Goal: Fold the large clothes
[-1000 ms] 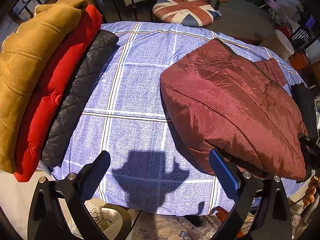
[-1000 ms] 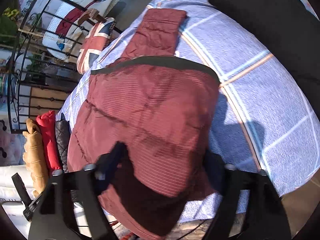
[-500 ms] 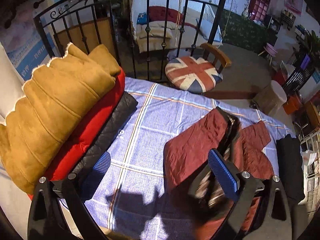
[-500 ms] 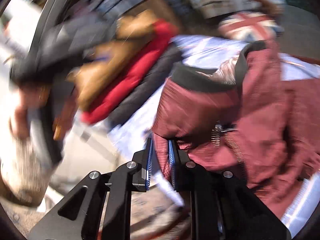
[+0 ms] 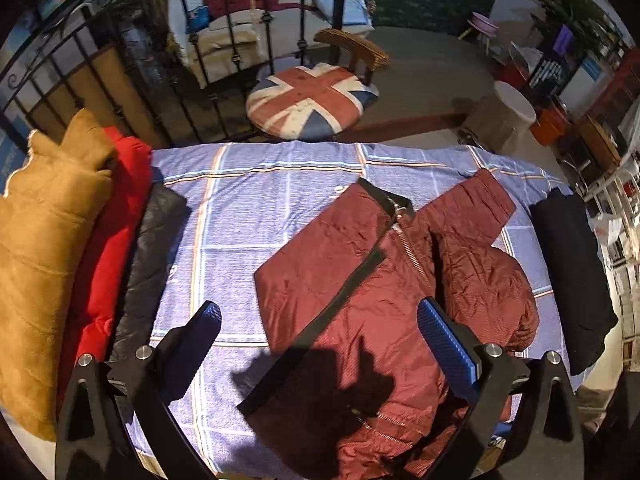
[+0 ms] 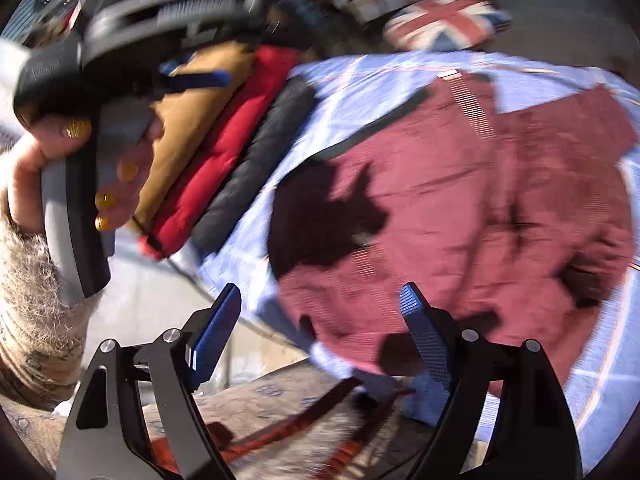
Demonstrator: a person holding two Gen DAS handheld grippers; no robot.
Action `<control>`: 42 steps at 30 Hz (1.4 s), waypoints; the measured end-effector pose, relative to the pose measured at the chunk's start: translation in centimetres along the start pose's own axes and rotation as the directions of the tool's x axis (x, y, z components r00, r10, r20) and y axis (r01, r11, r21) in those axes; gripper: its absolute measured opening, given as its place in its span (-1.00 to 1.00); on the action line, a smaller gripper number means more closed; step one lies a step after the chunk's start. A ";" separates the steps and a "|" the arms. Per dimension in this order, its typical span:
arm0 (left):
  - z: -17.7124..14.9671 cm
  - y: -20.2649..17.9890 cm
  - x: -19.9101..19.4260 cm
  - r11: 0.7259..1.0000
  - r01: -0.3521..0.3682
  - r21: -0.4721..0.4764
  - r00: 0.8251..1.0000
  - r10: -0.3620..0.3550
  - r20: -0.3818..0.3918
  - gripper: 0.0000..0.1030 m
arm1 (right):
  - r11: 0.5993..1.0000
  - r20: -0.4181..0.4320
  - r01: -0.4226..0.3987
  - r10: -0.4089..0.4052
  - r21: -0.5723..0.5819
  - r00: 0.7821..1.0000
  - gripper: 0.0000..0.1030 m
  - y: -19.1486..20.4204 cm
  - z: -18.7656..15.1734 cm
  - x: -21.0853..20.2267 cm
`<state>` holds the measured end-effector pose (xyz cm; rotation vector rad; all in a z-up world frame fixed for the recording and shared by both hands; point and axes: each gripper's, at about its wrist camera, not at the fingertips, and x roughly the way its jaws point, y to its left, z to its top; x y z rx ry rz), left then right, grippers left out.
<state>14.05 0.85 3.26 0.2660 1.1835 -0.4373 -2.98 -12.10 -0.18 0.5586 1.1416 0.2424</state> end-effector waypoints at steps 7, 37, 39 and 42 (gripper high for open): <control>6.1 -8.4 7.5 0.991 0.047 0.125 0.998 -0.041 -0.051 0.88 | 0.920 0.119 0.105 -0.161 0.378 0.980 0.58 -13.5 0.0 -5.1; 7.7 -20.6 29.2 0.844 0.196 0.499 0.941 -0.019 -0.338 -0.84 | 0.915 0.091 0.008 -0.049 0.404 0.995 -0.40 -19.5 2.0 2.2; 7.7 -19.5 27.1 0.843 0.233 0.484 0.944 -0.077 -0.321 -0.88 | 0.919 0.099 -0.011 -0.031 0.395 0.995 -0.50 -19.2 1.8 1.6; 7.9 -18.2 23.7 0.845 0.258 0.469 0.951 -0.138 -0.276 -0.89 | 0.915 0.119 -0.057 0.010 0.399 0.993 -0.61 -18.7 1.4 0.1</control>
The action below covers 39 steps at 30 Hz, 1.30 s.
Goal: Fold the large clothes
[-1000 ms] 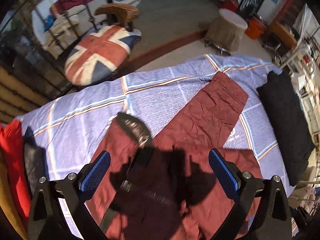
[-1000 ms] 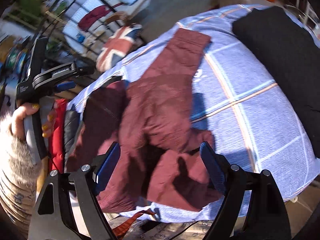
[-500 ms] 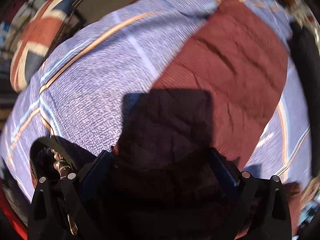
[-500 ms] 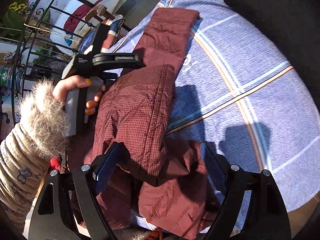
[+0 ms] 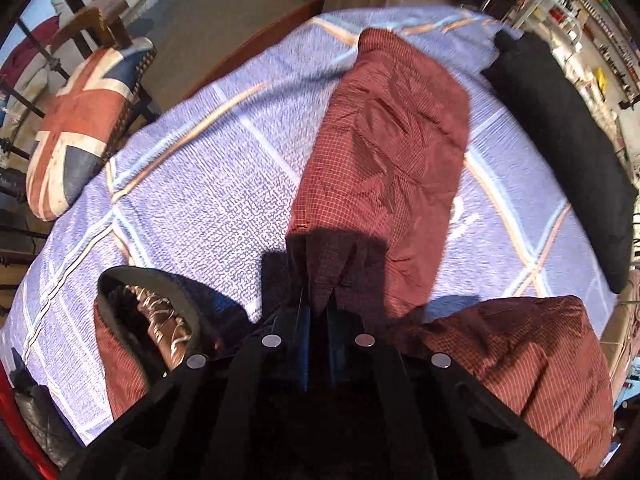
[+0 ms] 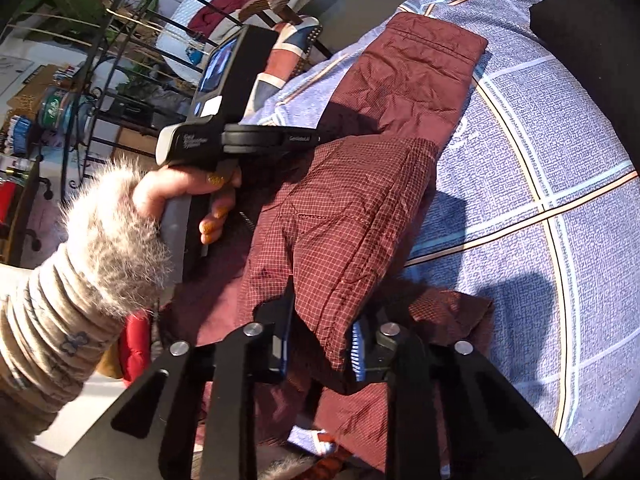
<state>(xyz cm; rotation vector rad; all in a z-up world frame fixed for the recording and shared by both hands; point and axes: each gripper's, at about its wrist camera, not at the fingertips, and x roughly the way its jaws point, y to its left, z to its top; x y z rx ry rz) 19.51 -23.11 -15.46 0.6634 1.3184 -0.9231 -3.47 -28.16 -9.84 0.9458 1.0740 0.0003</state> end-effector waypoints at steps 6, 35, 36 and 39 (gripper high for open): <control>-3.2 2.8 -10.7 0.987 0.041 -0.153 0.974 -0.005 0.228 -0.90 | 0.985 0.046 -0.170 0.170 -0.011 0.984 -0.71 2.7 -0.6 -5.5; -23.3 17.2 -24.4 0.690 -0.084 -0.719 0.875 0.396 0.277 0.59 | 0.965 0.358 0.049 -0.142 0.256 0.923 0.47 -7.2 9.5 -16.3; -23.8 16.8 -24.0 0.698 -0.082 -0.711 0.879 0.387 0.278 0.67 | 0.947 0.352 0.028 -0.145 0.319 0.925 0.47 -8.6 8.2 -15.7; -25.1 16.3 -22.5 0.736 -0.125 -0.666 0.895 0.373 0.245 0.71 | 0.935 0.301 0.041 -0.154 0.352 0.941 0.47 -10.4 4.8 -14.6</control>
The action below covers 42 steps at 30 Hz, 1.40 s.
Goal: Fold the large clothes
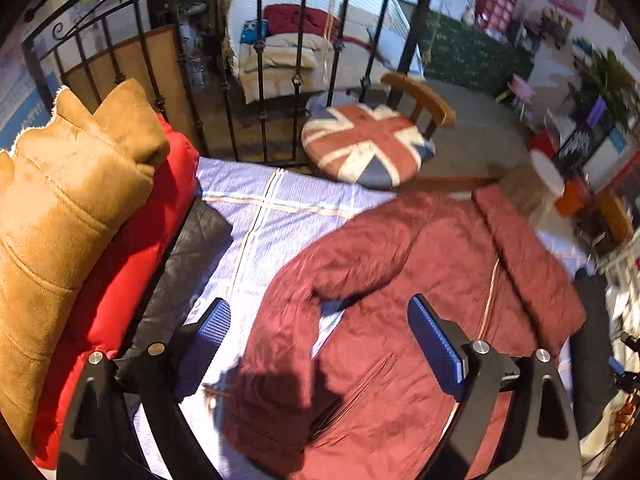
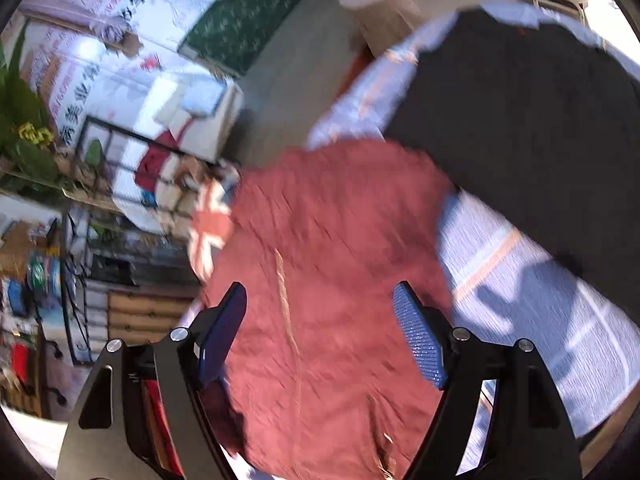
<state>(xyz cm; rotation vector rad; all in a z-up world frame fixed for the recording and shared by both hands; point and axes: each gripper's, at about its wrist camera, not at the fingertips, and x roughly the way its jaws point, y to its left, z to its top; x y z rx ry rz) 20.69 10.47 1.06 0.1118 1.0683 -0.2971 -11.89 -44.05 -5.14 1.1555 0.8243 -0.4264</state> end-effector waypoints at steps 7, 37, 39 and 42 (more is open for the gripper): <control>-5.6 3.1 -0.7 0.988 -0.087 0.131 0.993 0.097 -0.074 0.84 | 0.955 -0.059 0.172 -0.192 -0.240 0.980 0.47 -3.3 -7.5 -2.6; -10.7 5.2 12.6 0.983 -0.060 0.176 0.935 0.117 -0.335 0.80 | 0.948 -0.487 0.160 -0.281 -0.276 0.827 0.48 -8.2 -26.7 8.2; -10.8 5.1 12.5 0.986 0.001 0.168 0.929 0.061 -0.366 0.79 | 0.949 -0.494 0.166 -0.283 -0.267 0.823 0.48 -8.5 -27.1 8.2; -12.1 3.1 10.6 0.960 0.133 0.244 0.923 -0.030 -0.384 0.79 | 0.952 -0.500 0.162 -0.276 -0.259 0.821 0.48 -8.8 -27.3 8.0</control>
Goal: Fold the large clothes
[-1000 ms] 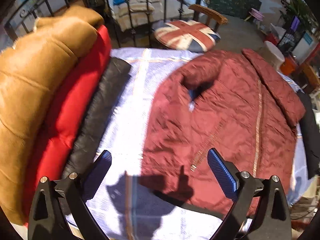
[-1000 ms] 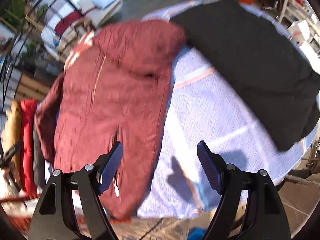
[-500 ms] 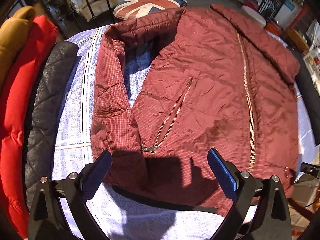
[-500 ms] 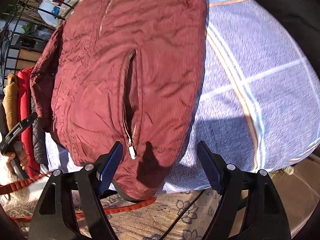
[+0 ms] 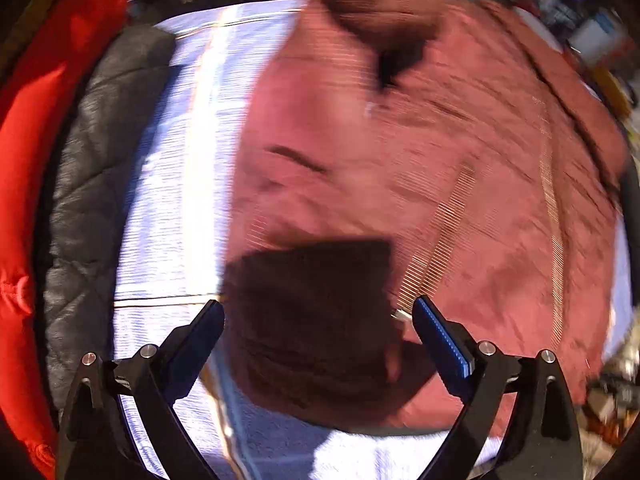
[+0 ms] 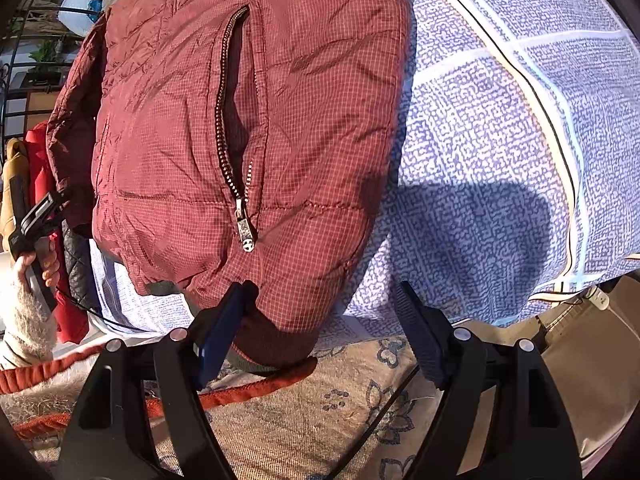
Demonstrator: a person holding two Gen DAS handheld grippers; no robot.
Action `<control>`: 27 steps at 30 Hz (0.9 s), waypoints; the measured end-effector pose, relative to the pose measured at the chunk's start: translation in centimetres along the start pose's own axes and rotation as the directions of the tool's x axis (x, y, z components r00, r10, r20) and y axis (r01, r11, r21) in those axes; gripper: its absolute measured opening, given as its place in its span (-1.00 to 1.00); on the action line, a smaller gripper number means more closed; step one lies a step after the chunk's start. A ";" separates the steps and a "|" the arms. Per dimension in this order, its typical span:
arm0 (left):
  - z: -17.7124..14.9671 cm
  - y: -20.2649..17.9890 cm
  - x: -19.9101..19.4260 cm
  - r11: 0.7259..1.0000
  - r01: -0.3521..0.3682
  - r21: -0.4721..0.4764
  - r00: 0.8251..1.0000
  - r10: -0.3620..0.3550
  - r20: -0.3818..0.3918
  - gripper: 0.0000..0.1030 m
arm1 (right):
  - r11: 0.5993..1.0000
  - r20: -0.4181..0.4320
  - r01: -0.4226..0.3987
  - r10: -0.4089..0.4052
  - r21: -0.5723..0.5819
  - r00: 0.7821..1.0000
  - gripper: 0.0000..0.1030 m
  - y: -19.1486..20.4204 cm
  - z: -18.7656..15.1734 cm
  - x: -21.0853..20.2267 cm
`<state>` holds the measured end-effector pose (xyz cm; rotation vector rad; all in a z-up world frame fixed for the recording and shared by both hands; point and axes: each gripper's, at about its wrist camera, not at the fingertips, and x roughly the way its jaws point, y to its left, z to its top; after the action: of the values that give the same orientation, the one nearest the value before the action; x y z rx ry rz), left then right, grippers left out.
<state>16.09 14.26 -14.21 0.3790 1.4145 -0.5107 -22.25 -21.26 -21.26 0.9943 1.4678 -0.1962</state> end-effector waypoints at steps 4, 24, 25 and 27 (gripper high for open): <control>-3.2 -0.5 -0.2 0.982 -0.177 0.062 0.984 0.177 0.011 0.73 | 1.000 -0.009 -0.020 0.020 0.008 1.000 0.48 -0.2 -0.3 0.0; -1.0 0.9 2.0 0.984 -0.179 -0.013 0.980 0.179 0.090 0.68 | 0.999 -0.014 0.034 -0.035 -0.031 0.999 0.48 1.0 -0.9 -0.3; -0.9 3.3 1.7 0.984 -0.152 -0.089 0.984 0.160 0.084 0.68 | 0.999 -0.008 0.038 -0.038 -0.029 0.999 0.48 0.8 -1.1 -0.5; -1.1 5.8 1.2 0.983 -0.033 -0.182 0.996 0.048 0.078 0.68 | 0.999 0.003 0.032 -0.032 -0.011 0.999 0.48 0.2 -1.4 -0.7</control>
<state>18.48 19.54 -15.84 0.2376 1.3589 -0.3571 -23.28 -20.55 -20.24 0.9613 1.4816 -0.2121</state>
